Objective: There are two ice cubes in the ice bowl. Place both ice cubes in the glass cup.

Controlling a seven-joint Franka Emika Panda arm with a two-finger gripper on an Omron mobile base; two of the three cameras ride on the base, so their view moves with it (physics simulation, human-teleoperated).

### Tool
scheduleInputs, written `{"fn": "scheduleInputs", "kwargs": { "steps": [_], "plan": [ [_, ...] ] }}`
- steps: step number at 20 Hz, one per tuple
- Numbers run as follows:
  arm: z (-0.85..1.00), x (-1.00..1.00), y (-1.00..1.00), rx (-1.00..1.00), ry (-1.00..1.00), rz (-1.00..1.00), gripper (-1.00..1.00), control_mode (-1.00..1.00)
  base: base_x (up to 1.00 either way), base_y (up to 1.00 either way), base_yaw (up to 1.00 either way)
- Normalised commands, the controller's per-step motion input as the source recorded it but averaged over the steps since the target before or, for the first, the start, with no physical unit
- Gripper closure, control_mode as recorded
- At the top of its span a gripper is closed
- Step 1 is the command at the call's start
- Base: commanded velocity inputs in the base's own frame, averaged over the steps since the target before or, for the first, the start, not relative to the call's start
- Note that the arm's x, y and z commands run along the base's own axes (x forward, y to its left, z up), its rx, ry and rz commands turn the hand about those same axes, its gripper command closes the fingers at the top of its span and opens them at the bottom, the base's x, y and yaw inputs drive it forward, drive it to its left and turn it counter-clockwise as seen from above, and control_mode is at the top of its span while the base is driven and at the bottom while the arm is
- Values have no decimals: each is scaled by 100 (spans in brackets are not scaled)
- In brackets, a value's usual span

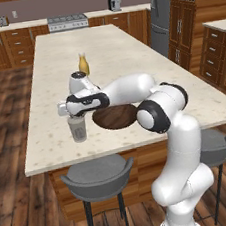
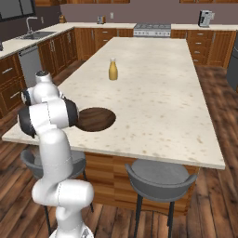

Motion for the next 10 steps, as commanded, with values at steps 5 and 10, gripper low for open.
{"fn": "scheduleInputs", "kwargs": {
  "steps": [5,10],
  "plan": [
    [4,10,0,0,2,0,-100,-100,0,0,0],
    [28,-15,-8,0,0,0,-100,-100,0,0,0]
  ]
}}
